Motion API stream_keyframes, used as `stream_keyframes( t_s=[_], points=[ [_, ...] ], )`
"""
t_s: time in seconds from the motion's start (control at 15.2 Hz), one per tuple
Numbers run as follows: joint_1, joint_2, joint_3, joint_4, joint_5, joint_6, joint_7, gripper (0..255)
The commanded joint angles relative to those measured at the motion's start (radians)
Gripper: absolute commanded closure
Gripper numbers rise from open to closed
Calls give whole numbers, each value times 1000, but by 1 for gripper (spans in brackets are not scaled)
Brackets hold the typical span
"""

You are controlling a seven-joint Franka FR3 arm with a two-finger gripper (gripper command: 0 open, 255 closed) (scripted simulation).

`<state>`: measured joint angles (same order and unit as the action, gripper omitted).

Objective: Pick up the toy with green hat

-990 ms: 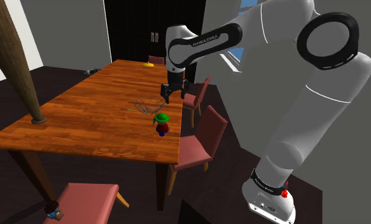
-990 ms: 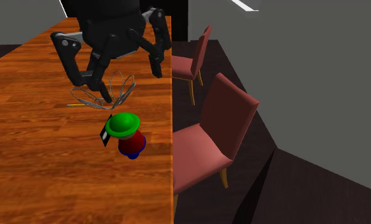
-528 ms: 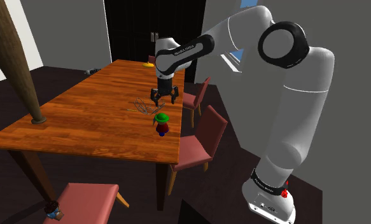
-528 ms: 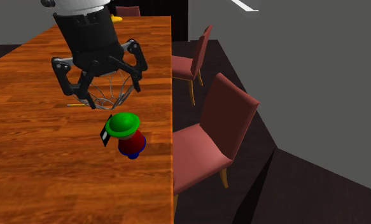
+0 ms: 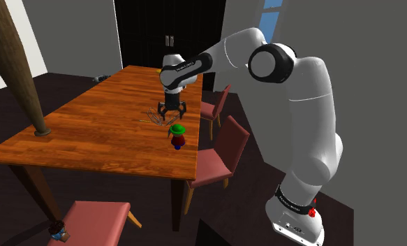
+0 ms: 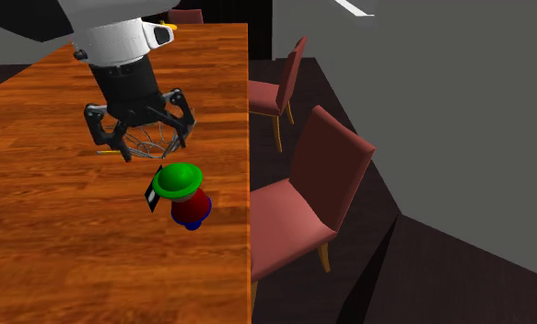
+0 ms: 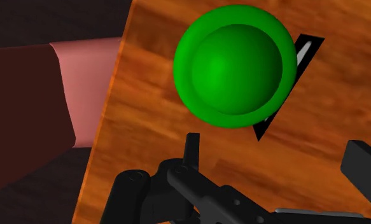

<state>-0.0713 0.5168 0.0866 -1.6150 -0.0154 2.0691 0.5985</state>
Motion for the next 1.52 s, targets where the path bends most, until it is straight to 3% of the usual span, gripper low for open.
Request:
stream_keyframes(
  t_s=[0.0,0.59,0.66,1.45],
  points=[
    [-1,52,-4,60,6,-9,13,0],
    [0,103,-7,35,2,66,13,0],
    [1,103,-7,35,2,67,14,255],
    [-1,82,-6,43,4,37,13,255]
  ],
)
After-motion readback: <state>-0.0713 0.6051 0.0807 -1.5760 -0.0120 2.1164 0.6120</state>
